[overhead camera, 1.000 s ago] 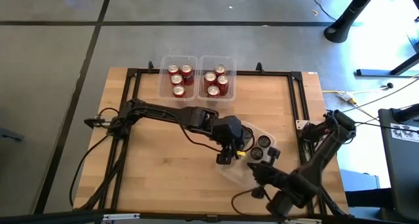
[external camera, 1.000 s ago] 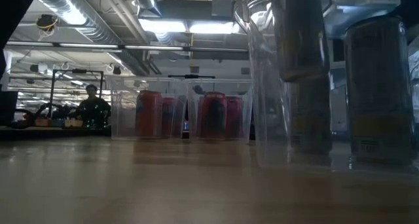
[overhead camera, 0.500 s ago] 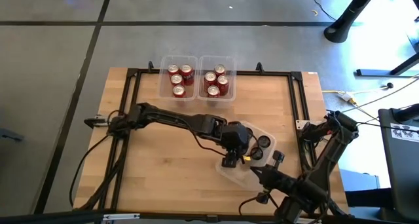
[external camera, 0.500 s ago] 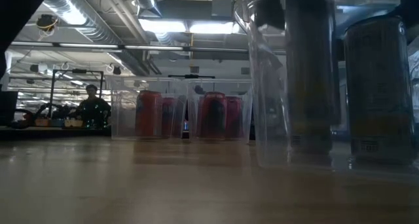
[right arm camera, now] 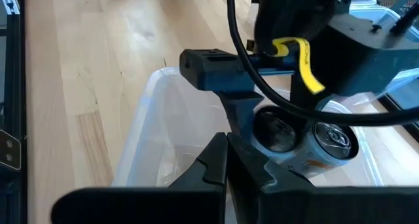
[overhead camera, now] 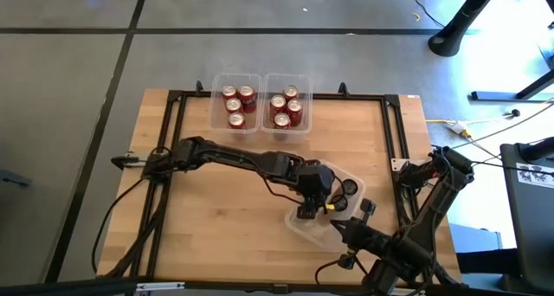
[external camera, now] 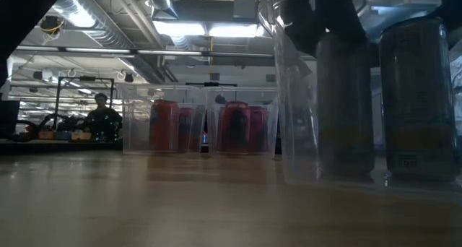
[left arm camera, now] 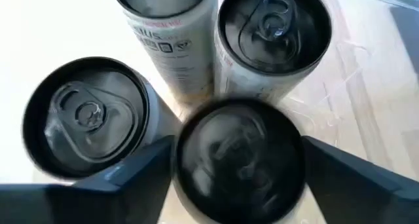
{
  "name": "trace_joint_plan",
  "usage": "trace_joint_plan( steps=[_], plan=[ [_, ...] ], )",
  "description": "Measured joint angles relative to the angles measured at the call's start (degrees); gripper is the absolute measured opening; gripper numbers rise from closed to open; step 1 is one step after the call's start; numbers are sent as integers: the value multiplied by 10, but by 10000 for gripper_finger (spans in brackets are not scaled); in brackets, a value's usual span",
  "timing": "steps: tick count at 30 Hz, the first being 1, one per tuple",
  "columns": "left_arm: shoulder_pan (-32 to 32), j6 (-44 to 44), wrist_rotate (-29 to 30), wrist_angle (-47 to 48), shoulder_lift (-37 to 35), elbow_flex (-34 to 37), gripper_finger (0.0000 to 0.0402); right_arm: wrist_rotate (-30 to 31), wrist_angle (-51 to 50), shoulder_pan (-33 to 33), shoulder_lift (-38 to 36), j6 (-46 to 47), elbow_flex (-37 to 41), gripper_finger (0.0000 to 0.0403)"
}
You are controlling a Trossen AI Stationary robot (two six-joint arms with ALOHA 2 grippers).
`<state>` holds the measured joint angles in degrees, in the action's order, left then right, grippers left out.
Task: Sort soda cans
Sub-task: Put the white-yellow soda can into the bottom transparent bin, then move the bottom transparent bin to the top right of the table
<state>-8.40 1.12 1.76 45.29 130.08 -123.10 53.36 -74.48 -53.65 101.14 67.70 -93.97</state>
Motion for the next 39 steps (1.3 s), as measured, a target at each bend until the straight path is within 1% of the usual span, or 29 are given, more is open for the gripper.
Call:
trace_joint_plan(
  steps=[2, 5, 8, 12, 13, 15, 18, 21, 25, 28, 30, 33, 35, 39],
  plan=[
    [0, 0, 0, 1, -1, 0, 326, -1, -1, 0, 0, 0, 0, 10],
    [-1, 0, 0, 12, -4, 0, 343, -6, -1, 0, 0, 0, 0, 10],
    [-5, 0, 1, 19, -21, 0, 347, -21, -1, 0, 0, 0, 0, 10],
    [-15, 3, 4, 51, -61, 0, 344, -26, 8, 1, 0, 0, 0, 10],
    [-18, 4, 8, 62, -70, 0, 344, -31, 15, 4, 0, 0, 0, 10],
    [-28, 9, 29, 92, -92, 0, 344, -59, 32, 13, 0, -3, 0, 10],
    [-45, 17, 82, 141, -124, -1, 347, -105, 61, 31, 0, -20, 0, 15],
    [-69, 32, 137, 204, -149, -1, 348, -143, 110, 49, 4, -54, 0, 43],
    [-107, 67, 219, 297, -162, -1, 348, -197, 177, 69, 5, -96, 0, 111],
    [-141, 111, 269, 375, -164, -1, 349, -260, 194, 87, 5, -114, 0, 159],
    [-167, 142, 299, 414, -164, 0, 349, -283, 194, 100, 12, -108, -1, 180],
    [-204, 181, 335, 441, -170, 21, 349, -328, 198, 117, 33, -107, 0, 195],
    [-226, 202, 340, 440, -187, 56, 349, -355, 211, 127, 43, -107, 1, 197],
    [-259, 269, 351, 427, -234, 144, 349, -363, 219, 137, 52, -98, 0, 197]
  ],
)
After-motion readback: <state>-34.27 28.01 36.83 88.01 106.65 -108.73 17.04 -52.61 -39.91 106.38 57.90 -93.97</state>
